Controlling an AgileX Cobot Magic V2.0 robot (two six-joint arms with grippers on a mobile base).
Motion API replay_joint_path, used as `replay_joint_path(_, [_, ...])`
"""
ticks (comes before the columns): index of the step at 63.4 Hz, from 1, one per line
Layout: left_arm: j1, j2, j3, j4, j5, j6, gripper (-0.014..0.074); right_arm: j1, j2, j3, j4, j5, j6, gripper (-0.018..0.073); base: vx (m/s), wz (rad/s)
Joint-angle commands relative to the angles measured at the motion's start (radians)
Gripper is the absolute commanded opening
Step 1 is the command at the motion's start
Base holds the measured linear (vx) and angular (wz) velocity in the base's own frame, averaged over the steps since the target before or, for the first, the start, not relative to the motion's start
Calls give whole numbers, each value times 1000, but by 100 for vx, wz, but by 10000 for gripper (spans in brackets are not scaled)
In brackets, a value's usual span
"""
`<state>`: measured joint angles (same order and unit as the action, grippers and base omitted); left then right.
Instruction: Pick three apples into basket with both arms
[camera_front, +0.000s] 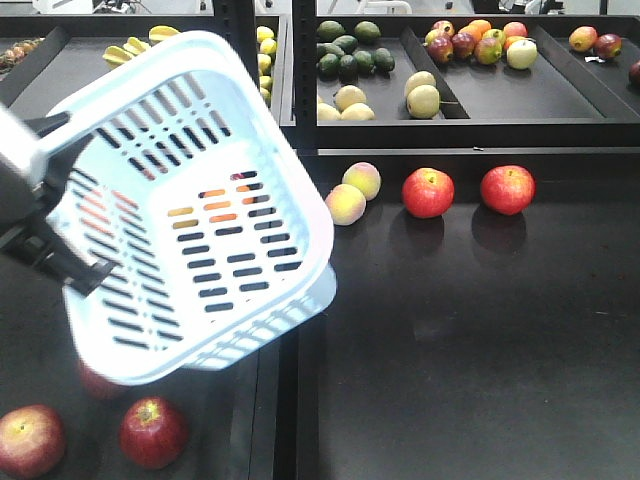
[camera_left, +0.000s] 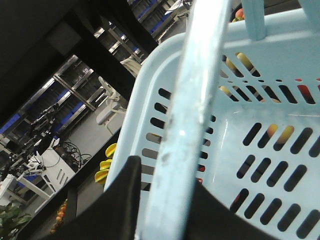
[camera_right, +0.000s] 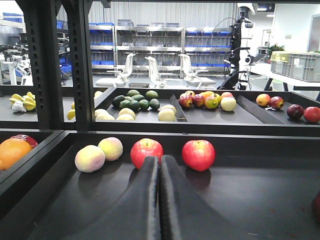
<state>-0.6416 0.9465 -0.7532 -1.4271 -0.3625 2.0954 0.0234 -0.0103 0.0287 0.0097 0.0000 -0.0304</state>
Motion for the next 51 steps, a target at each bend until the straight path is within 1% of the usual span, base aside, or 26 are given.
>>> replay_joint_path(1, [14,-63,6,14,8,-7,-8,1,-11,15,-10,-71,-5,-9,0,0])
replay_joint_path(12, [25,-107,26,18,-2,-7,-8,1,-11,15,-10,-71,-5,-9,0,0])
replay_joint_path(22, [25,-107,26,22,-28,-7,-8,1,-11,15,-10,-71,-5,-9,0,0])
replay_joint_path(51, [25,-107,26,22,-27,-7,-7,1,-11,15,-10,-71,-5,-9,0,0])
